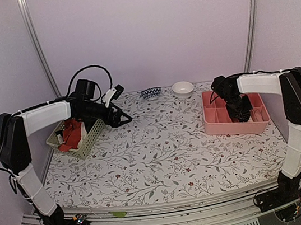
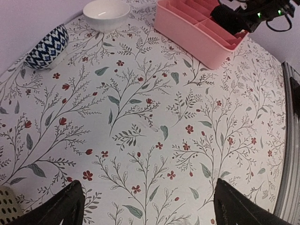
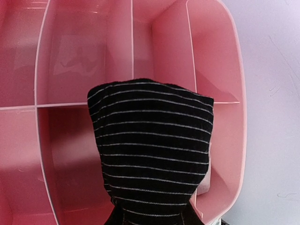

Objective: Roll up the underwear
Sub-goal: Move the storage box to the corner of the board, then place the underwear in the storage box.

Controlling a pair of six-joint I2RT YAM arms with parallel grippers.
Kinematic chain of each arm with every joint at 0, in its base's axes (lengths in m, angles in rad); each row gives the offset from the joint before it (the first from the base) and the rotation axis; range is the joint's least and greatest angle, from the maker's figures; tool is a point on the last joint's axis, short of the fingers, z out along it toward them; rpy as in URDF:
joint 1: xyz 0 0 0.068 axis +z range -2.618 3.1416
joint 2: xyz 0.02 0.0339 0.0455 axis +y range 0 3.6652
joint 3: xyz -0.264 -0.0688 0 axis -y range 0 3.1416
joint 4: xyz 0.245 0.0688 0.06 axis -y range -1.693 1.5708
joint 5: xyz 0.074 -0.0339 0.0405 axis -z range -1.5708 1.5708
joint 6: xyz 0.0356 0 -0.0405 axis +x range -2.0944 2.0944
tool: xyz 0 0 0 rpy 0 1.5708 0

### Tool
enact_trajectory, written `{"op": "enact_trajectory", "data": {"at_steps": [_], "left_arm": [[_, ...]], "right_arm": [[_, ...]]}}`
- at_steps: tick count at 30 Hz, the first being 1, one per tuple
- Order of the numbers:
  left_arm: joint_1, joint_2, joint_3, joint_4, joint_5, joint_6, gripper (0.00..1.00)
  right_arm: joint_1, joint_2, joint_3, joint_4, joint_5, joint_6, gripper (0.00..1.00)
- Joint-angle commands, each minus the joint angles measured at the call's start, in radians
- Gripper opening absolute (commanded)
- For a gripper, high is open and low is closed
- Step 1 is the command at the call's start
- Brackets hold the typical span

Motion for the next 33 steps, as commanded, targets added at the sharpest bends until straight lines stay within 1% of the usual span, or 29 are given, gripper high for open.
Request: {"op": "enact_trajectory", "data": {"at_steps": [1,3,7,14,18,22,26,28,33], "left_arm": [[0.004,-0.021,-0.005,0.009,-0.010,0.015,0.96],[0.005,-0.016,-0.001,0.008,-0.010,0.013,0.96],[0.005,-0.002,0.011,0.005,-0.007,0.011,0.96],[0.005,0.014,0.033,-0.011,-0.009,0.016,0.96],[0.003,0.014,0.033,-0.015,-0.007,0.015,0.96],[0.003,0.017,0.036,-0.016,-0.004,0.015,0.96],[0.003,0.026,0.044,-0.016,-0.002,0.015,0.96],[0.002,0.030,0.048,-0.015,0.000,0.013,0.96],[0.003,0.032,0.053,-0.017,0.003,0.012,0.96]], "right_arm": [[0.055,0.098,0.021,0.031,-0.128,0.022,0.00],[0.080,0.116,0.058,-0.023,-0.064,0.031,0.00],[0.104,0.130,0.148,-0.107,0.007,0.062,0.00],[0.131,0.177,0.208,-0.169,0.045,0.054,0.00],[0.159,0.192,0.268,-0.262,0.131,0.076,0.00],[0.159,0.171,0.315,-0.327,0.173,0.110,0.00],[0.159,0.192,0.409,-0.423,0.200,0.127,0.00],[0.159,0.201,0.419,-0.433,0.203,0.129,0.00],[0.159,0.229,0.366,-0.376,0.155,0.124,0.00]]}}
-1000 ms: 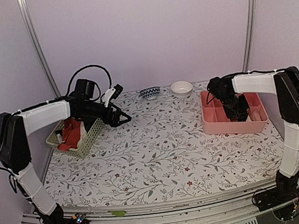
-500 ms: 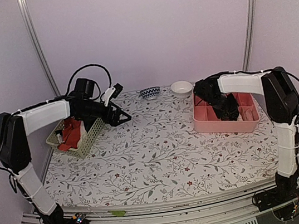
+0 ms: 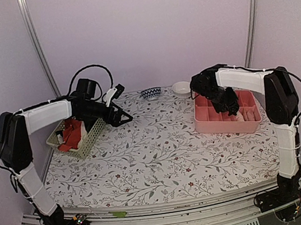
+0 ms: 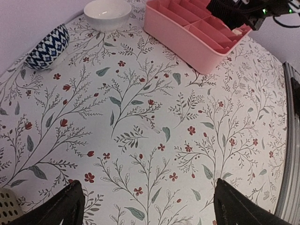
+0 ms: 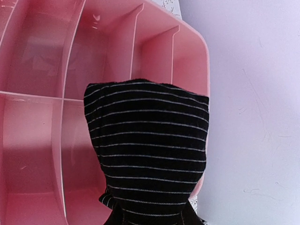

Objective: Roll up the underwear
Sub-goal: Place the underwear in the storage box.

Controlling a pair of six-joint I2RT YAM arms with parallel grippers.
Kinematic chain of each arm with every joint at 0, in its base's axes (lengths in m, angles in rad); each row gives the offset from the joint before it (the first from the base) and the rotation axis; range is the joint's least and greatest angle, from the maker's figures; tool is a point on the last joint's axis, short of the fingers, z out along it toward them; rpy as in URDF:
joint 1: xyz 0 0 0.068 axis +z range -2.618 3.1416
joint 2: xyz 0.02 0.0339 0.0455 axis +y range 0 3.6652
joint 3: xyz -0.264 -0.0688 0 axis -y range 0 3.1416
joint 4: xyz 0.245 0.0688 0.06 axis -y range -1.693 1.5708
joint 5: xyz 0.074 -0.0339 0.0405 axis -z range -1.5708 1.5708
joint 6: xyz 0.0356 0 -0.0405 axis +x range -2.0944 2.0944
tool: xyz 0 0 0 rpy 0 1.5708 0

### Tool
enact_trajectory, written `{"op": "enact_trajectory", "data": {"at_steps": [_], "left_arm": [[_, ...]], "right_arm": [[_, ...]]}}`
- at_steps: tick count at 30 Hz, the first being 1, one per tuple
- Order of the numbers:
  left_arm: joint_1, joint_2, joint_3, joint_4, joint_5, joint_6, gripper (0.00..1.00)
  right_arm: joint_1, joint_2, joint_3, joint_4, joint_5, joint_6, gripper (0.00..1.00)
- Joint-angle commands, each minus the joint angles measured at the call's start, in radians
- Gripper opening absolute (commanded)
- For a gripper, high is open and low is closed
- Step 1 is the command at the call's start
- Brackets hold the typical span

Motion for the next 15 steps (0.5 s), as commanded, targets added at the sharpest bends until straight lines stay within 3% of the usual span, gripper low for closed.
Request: {"op": "enact_trajectory", "data": {"at_steps": [1,15], "left_arm": [[0.003,0.012,0.027,-0.009,0.005,0.009,0.96],[0.003,0.000,0.011,-0.004,0.003,0.011,0.96]], "right_arm": [[0.002,0.046,-0.044,0.025,-0.030,0.018,0.00],[0.027,0.051,-0.190,0.280,-0.297,-0.023,0.00]]}}
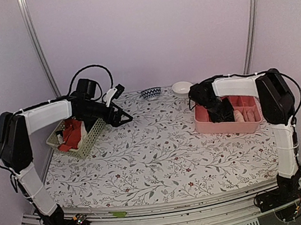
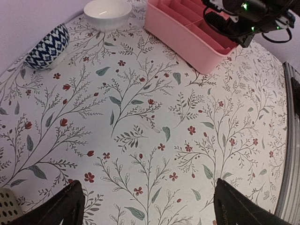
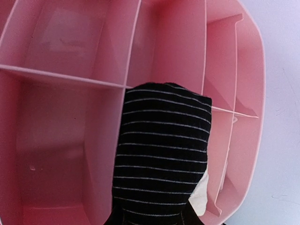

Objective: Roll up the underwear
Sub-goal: Place the underwear in the storage box.

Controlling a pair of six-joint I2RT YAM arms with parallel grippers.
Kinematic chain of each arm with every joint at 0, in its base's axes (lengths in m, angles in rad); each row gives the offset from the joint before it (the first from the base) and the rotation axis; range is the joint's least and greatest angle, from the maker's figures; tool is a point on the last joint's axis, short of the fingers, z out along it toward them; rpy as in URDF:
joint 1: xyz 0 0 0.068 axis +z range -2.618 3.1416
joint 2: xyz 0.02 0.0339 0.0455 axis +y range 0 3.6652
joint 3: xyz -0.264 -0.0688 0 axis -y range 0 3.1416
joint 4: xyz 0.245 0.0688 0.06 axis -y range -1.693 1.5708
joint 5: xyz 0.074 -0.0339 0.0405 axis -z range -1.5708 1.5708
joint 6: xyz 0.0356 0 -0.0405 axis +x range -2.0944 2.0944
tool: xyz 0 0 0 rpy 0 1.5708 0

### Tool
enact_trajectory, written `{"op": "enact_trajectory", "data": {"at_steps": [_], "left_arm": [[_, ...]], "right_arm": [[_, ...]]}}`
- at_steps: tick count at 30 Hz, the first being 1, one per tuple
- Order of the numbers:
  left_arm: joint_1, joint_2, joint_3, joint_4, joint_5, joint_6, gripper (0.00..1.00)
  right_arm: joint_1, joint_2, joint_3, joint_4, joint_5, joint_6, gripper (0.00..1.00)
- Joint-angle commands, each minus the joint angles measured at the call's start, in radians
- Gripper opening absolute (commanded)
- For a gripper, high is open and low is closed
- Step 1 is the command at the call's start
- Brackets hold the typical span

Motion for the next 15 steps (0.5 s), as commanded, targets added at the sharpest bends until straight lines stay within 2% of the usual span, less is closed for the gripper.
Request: {"op": "enact_trajectory", "data": {"at_steps": [1,10,15], "left_arm": [[0.003,-0.002,0.013,-0.006,0.004,0.010,0.96],[0.003,-0.019,0.027,-0.026,0.022,0.010,0.96],[0.003,-0.022,0.025,-0.028,0.023,0.011,0.96]], "right_arm": [[0.001,-0.024,-0.109,0.149,-0.223,-0.011,0.00],[-0.154,-0.203,-0.376,0.418,-0.588,0.002,0.00],[-0.254,-0.246,-0.439,0.456,-0.640,-0.027,0.00]]}}
